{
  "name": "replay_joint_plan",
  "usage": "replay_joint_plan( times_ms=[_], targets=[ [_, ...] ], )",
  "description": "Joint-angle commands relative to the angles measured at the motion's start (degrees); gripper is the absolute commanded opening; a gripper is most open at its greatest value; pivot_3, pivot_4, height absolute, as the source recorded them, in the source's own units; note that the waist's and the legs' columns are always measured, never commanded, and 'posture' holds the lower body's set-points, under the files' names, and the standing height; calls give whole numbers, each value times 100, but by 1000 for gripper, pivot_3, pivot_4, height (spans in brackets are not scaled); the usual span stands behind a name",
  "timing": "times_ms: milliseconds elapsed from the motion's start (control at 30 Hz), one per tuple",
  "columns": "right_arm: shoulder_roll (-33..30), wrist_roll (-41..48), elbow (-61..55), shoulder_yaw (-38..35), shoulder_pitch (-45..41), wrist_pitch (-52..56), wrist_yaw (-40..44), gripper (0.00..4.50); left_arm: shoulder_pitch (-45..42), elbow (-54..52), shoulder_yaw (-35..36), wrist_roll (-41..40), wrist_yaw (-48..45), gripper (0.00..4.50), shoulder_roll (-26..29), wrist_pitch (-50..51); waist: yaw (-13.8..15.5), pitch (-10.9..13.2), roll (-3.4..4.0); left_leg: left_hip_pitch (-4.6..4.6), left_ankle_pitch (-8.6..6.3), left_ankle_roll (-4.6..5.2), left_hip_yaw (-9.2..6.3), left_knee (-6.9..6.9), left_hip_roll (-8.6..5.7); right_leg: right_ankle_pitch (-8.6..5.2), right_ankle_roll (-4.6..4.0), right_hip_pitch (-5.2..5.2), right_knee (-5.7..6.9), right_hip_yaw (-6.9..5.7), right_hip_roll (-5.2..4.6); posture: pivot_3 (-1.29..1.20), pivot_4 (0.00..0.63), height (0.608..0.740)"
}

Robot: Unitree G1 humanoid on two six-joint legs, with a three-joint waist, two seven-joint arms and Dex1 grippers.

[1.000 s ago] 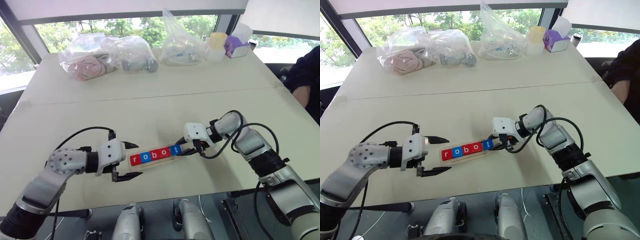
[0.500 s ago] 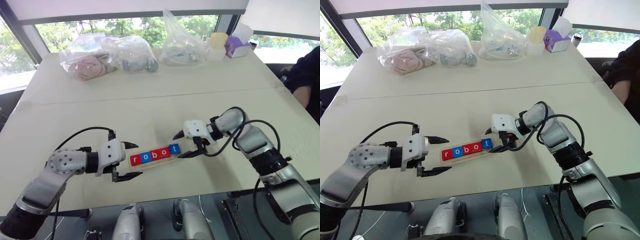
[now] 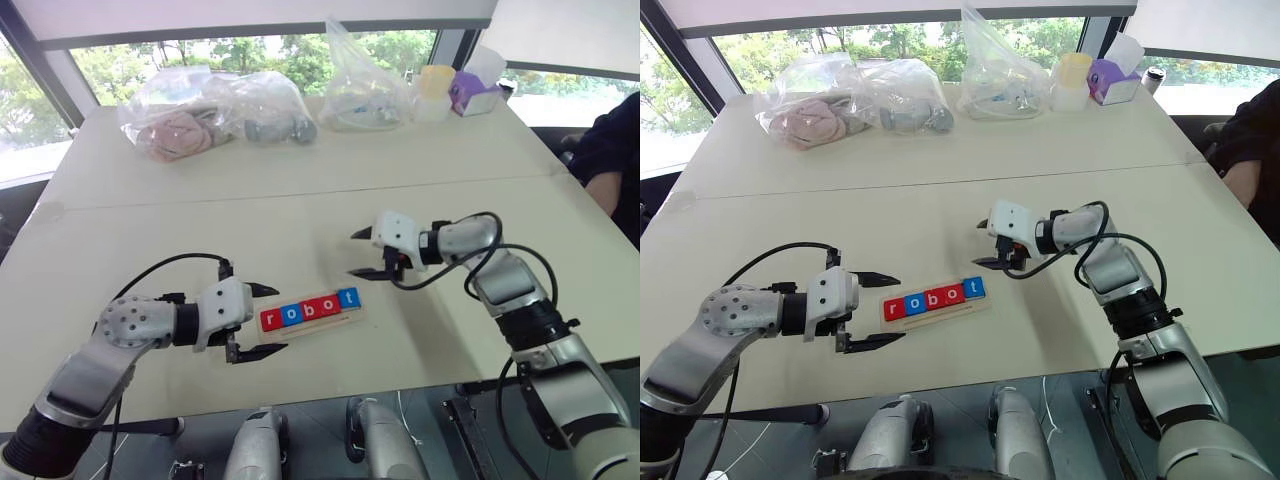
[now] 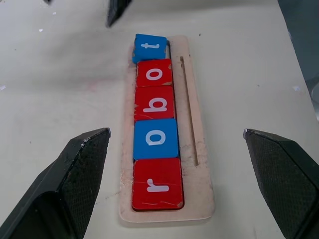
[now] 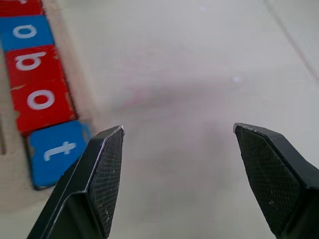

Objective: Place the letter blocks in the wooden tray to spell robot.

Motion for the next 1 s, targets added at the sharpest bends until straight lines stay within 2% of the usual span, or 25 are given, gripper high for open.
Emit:
replay_joint_plan(
  times_ms=[33, 267, 433, 533, 667, 767, 1000],
  targets=[
    [3, -1, -351, -36, 46, -45, -60, 3586, -29, -133, 60, -32, 6, 4500, -4, -49, -1, 0, 0, 0, 0, 0, 0, 0, 0, 0, 0, 0, 0, 0, 0, 0, 150, 740],
    [38, 48, -685, 16, 200, 101, -62, 3586, -8, -151, 86, -49, 10, 4500, 9, -28, -4, 0, 0, 2, 0, 0, -2, 0, 1, 0, 0, 0, 1, 0, 1, 0, 150, 740],
    [83, 116, -710, -212, 3, 268, -291, 3586, 1, -147, 97, -53, 4, 4500, 18, -29, -3, 0, 0, 2, 0, 0, -1, 1, 0, 0, 0, 2, 0, 0, 1, 0, 150, 740],
    [-124, 351, -1229, -453, 122, 743, -260, 3586, 57, -190, 144, -83, 29, 4500, 28, 13, 4, 0, 0, 1, 0, 0, -2, 1, 1, 0, 0, 1, 1, 0, 1, 0, 150, 740],
    [-624, 1026, -2485, -991, 690, 1875, -116, 3586, 233, -328, 353, -259, 61, 4500, 81, 176, 32, -1, -1, -1, 0, 0, -5, -1, 1, -2, 2, 1, -2, -1, 0, 0, 150, 740],
    [-1247, 1767, -3635, -1723, 1592, 2954, -22, 3586, 394, -450, 598, -427, 111, 4500, 129, 354, 100, -1, -1, -4, -1, 0, -6, -1, 2, -3, 2, 2, -7, -1, -3, 0, 150, 740],
    [-1786, 2753, -4774, -2554, 2575, 4112, -288, 3586, 577, -605, 1074, -780, 103, 4500, 263, 751, 118, -1, -2, 12, -2, -1, -17, 1, 6, -12, 16, 2, -8, 1, 0, 0, 150, 740]
  ],
)
